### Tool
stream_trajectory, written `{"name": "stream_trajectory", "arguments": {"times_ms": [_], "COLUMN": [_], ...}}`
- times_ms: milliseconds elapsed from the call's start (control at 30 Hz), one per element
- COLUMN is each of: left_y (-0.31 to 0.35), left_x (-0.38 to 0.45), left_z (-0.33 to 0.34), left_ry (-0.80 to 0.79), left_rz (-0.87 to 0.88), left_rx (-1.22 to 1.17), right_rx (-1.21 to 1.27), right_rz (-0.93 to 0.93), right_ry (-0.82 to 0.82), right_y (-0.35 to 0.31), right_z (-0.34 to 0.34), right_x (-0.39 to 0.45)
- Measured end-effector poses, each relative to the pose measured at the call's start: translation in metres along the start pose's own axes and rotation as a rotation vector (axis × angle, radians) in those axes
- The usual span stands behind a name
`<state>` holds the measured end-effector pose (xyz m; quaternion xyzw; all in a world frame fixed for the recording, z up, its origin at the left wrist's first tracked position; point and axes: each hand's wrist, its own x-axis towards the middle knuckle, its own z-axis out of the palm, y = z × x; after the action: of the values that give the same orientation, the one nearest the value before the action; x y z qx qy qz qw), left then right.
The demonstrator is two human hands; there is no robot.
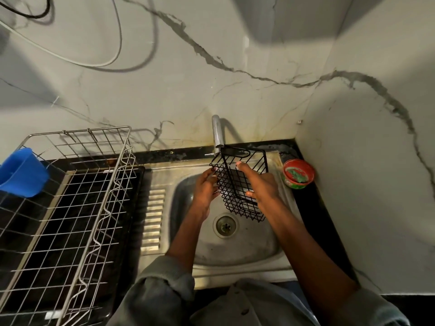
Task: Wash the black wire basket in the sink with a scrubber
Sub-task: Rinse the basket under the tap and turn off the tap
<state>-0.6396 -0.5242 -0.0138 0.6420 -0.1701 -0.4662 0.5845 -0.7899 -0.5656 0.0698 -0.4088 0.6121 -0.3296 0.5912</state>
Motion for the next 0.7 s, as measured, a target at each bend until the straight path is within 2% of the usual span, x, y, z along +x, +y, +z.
{"name": "stream_trajectory", "arguments": {"times_ms": [133,367,700], "left_y": [0.004,0.017,0.023], "left_x": [-0.007,-0.010,-0.004], "left_z": [0.003,0.014,0.013], "left_ry": [-0.030,-0.126,-0.069], "left_rz": [0.016,0.005,-0.041], "left_rx": [-0.018,-0.020,0.007], "right_rx": [0.084,0.260,0.221], "right_rz": [0.014,0.111,0.126], "right_ry": [0.047,0.021,-0.117], "right_y": [0.005,0.007,0.012], "right_z": [0.003,0.006,0.016], "right_x": [0.000,-0.001,-0.002]}}
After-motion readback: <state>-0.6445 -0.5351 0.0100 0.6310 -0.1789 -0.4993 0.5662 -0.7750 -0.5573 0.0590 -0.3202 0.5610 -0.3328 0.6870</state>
